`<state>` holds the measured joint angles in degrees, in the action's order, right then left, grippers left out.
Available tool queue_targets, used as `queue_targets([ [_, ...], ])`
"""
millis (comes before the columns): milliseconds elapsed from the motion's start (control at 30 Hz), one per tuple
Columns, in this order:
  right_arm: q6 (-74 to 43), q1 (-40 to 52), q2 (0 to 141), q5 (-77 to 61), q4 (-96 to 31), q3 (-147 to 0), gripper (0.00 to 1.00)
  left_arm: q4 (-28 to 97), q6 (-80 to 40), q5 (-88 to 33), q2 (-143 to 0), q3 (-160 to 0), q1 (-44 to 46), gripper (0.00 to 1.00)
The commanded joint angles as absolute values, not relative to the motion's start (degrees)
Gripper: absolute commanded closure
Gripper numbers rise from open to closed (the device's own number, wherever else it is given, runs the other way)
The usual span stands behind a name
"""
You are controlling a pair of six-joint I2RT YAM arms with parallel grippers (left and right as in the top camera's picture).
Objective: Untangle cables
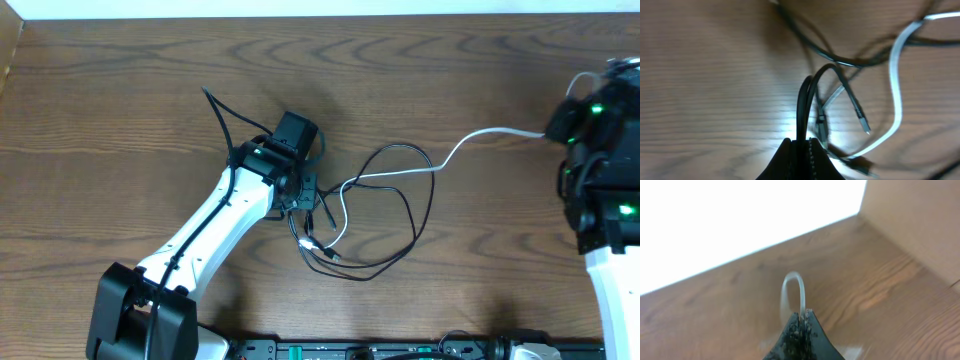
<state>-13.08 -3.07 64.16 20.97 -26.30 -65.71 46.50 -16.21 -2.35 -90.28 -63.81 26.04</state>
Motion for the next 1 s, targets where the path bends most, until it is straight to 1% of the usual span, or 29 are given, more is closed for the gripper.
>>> queue_targets([
  [0, -11.49, -7.16, 63.24, 23.46, -23.75, -67.24, 0.99, 46.89, -15.27, 3.68, -90.72, -63.48, 25.39, 0.92],
  [233, -13.43, -18.11, 63.68, 32.03, -23.00, -67.24, 0.99, 47.75, -15.27, 3.70, -90.70, -63.48, 22.85, 0.93],
  [367, -15.31, -24.62, 64.69, 32.60, -25.15, -67.24, 0.97, 47.70, -15.29, 3.70, -90.72, -63.48, 21.08, 0.92],
  [433, -16.43, -27.14, 65.73, 31.05, -27.07, -67.24, 0.97, 47.70, -15.35, 3.68, -90.72, -63.48, 20.32, 0.93],
  [467, -16.47, -28.53, 66.96, 27.05, -28.62, -67.24, 0.97, 47.70, -15.73, 3.68, -90.70, -63.48, 19.81, 0.92],
  [567, -16.27, -28.99, 69.43, 17.65, -30.79, -67.24, 0.96, 47.70, -15.75, 3.53, -90.72, -63.48, 19.68, 0.92],
  [633, -15.00, -28.91, 71.02, 8.86, -31.83, -67.24, 0.91, 47.72, -16.58, 3.44, -90.70, -63.48, 19.68, 0.92],
  [667, -14.41, -28.82, 71.77, 3.51, -32.36, -67.24, 0.83, 47.70, -16.95, 3.31, -90.70, -63.48, 19.68, 0.92],
  [733, -12.47, -28.49, 73.38, -8.10, -34.04, -67.24, 0.75, 47.68, -17.26, 2.98, -90.72, -63.48, 19.68, 0.92],
  [800, -11.22, -28.01, 74.98, -17.06, -36.77, -67.24, 0.69, 47.68, -17.26, 2.44, -90.72, -63.48, 19.68, 0.92],
  [900, -11.22, -26.70, 77.25, -24.40, -42.46, -67.24, 0.63, 47.72, -17.23, 1.96, -90.70, -63.48, 19.68, 0.92],
  [967, -10.50, -25.47, 78.48, -25.98, -46.15, -67.24, 0.55, 47.70, -17.23, 1.96, -90.72, -63.48, 19.68, 0.92],
])
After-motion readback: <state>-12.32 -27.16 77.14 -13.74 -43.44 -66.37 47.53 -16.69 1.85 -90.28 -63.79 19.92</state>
